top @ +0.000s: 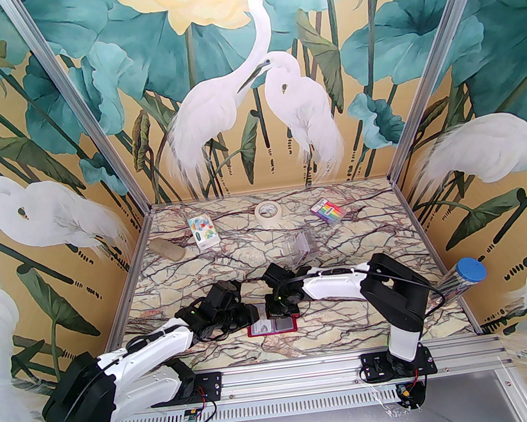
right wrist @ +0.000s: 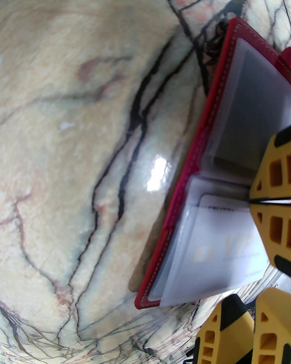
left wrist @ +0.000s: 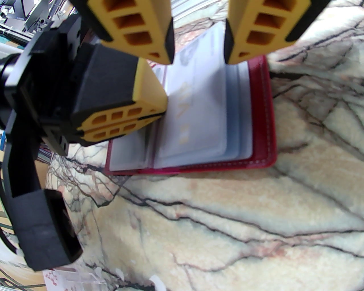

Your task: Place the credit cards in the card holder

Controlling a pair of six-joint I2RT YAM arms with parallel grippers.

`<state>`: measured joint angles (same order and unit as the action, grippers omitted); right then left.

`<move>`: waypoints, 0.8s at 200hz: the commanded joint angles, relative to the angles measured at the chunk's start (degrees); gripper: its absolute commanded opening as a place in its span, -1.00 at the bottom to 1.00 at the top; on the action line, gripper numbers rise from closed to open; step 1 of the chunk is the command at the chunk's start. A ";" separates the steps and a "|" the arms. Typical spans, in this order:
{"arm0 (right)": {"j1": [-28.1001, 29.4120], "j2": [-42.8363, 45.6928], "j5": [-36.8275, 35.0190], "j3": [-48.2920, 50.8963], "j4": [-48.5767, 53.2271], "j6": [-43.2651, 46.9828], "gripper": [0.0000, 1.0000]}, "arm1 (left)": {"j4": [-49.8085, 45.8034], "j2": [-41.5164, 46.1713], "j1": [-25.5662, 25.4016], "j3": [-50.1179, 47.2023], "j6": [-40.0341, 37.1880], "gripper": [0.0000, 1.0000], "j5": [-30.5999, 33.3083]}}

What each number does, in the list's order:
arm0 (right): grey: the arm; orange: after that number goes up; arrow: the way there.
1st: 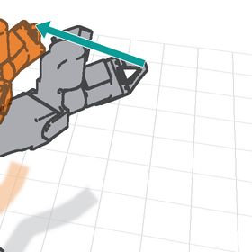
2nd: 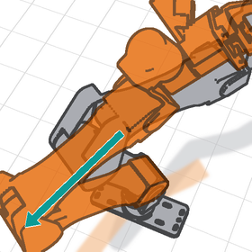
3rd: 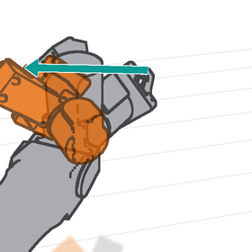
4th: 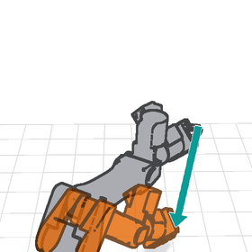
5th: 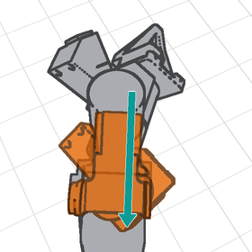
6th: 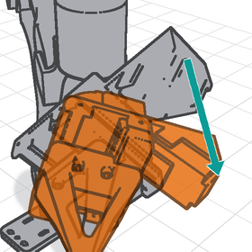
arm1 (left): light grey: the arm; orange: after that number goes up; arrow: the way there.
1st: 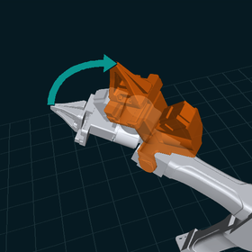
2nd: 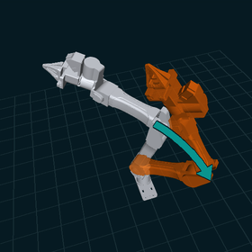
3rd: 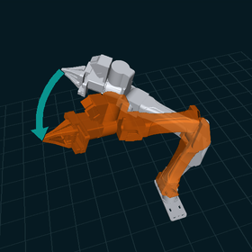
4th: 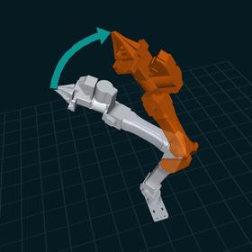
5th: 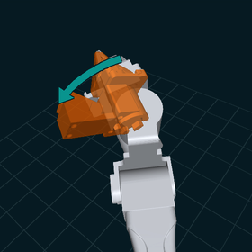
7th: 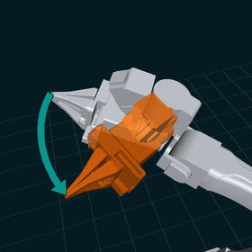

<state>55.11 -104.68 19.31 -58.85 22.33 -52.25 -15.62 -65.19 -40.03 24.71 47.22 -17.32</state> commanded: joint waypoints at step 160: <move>0.08 -1.37 -1.12 1.30 1.16 1.02 -0.83 | -2.32 2.35 -0.11 -0.55 0.06 -0.30 0.44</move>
<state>55.11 -104.68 19.44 -58.81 22.26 -52.23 -15.97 -64.16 -40.03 24.45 47.22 -17.69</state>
